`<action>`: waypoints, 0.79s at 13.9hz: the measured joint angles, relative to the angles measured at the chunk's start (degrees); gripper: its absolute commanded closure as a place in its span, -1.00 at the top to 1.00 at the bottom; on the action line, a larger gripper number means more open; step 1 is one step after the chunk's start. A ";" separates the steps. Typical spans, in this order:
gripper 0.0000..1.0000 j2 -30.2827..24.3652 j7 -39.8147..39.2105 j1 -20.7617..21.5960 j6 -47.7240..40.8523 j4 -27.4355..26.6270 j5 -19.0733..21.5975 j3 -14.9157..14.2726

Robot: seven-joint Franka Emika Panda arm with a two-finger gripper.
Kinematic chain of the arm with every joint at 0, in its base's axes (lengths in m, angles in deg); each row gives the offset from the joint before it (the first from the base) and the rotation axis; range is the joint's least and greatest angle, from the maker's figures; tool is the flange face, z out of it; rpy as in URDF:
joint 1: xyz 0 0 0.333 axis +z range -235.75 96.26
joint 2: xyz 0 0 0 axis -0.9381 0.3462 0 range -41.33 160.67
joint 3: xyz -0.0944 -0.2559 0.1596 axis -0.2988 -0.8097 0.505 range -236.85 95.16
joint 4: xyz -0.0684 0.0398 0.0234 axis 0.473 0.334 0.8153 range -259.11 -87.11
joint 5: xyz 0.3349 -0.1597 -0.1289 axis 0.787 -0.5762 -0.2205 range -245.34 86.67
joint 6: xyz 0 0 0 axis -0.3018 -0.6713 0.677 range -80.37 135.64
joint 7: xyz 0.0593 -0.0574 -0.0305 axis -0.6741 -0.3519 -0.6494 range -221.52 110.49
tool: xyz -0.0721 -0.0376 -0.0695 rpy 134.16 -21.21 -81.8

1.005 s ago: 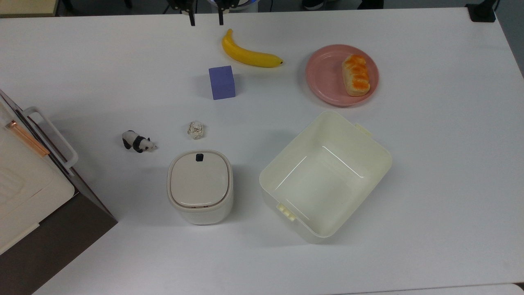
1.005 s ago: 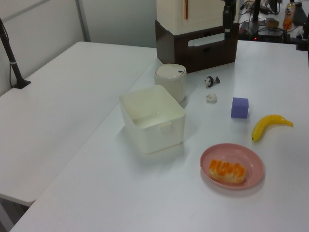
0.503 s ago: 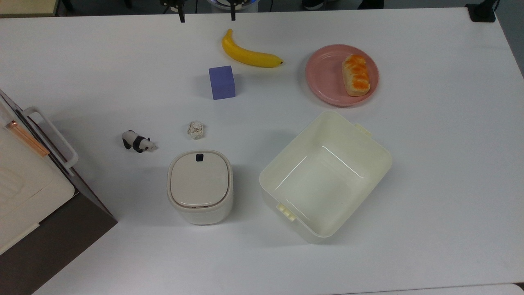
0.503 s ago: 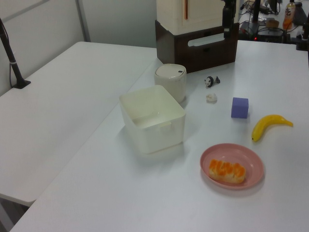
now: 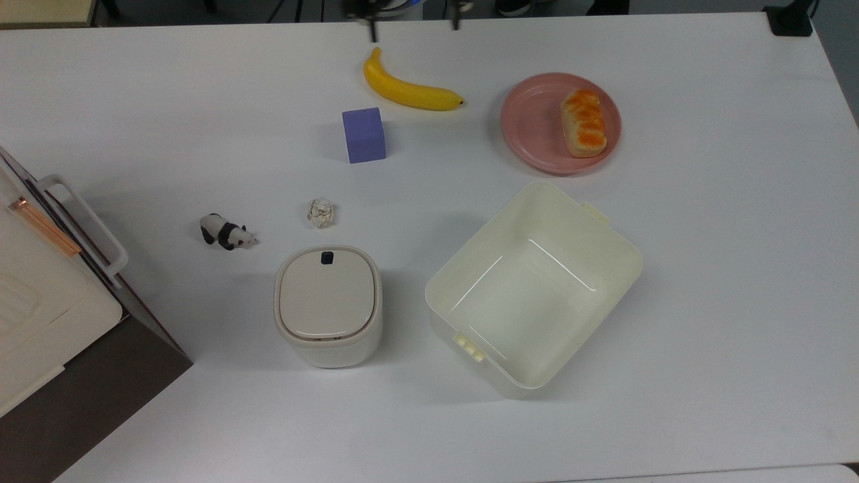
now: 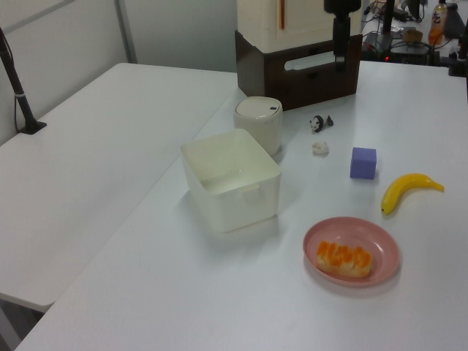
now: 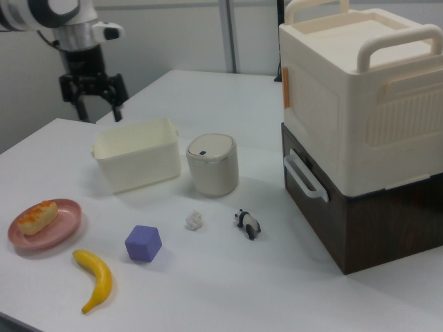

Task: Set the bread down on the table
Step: 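Move the open gripper over the bread roll on the pink plate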

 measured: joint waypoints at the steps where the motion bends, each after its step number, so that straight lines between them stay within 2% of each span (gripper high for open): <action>1: 1.00 0.00 1.62 1.79 0.00 -0.28 0.15 0.06; 11: 1.00 -0.28 18.69 18.25 0.00 -1.98 2.53 0.37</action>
